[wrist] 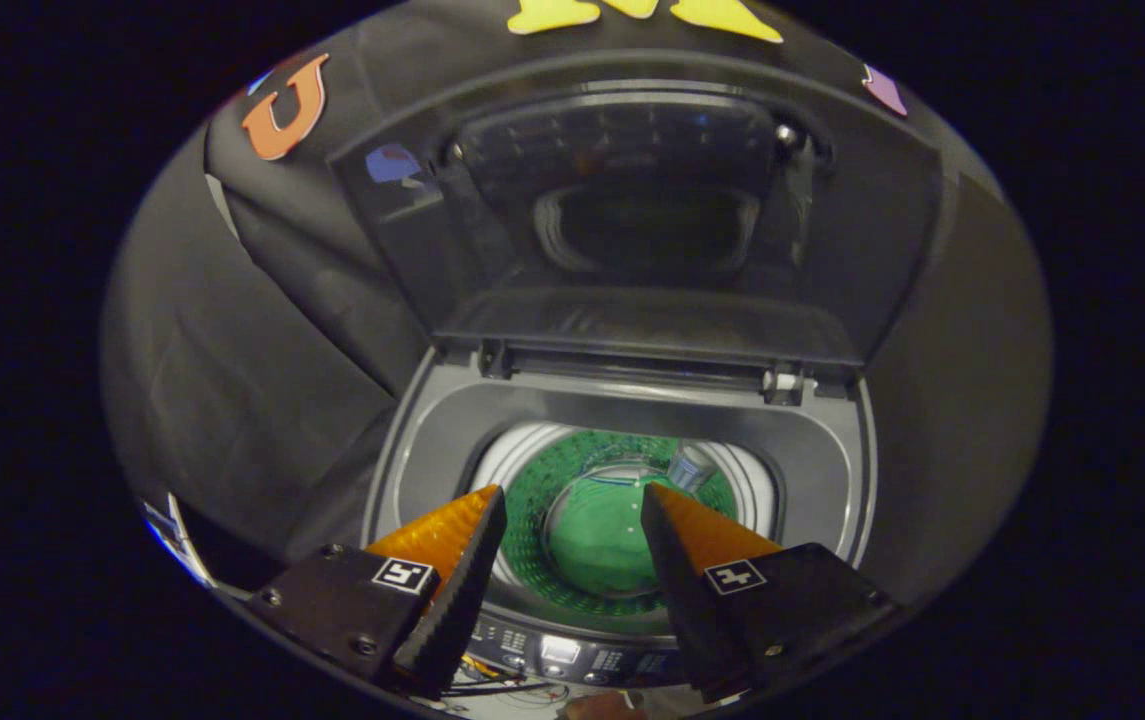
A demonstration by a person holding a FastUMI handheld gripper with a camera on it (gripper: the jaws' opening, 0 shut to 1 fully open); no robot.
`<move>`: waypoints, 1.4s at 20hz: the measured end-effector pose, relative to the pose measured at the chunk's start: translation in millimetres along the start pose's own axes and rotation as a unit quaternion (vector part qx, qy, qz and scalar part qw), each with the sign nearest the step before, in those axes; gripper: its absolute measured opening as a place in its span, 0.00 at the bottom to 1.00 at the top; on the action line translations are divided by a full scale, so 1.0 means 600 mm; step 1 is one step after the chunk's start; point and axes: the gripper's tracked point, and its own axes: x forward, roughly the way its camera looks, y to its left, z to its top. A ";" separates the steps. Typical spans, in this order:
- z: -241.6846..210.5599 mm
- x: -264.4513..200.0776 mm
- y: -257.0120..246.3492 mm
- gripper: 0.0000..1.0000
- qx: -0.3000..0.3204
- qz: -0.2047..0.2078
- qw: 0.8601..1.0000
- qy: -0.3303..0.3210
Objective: Put the clothes into the washing machine and then close the washing machine lid.
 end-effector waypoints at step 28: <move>0.458 -0.183 -0.024 0.96 -0.030 0.002 0.970 -0.240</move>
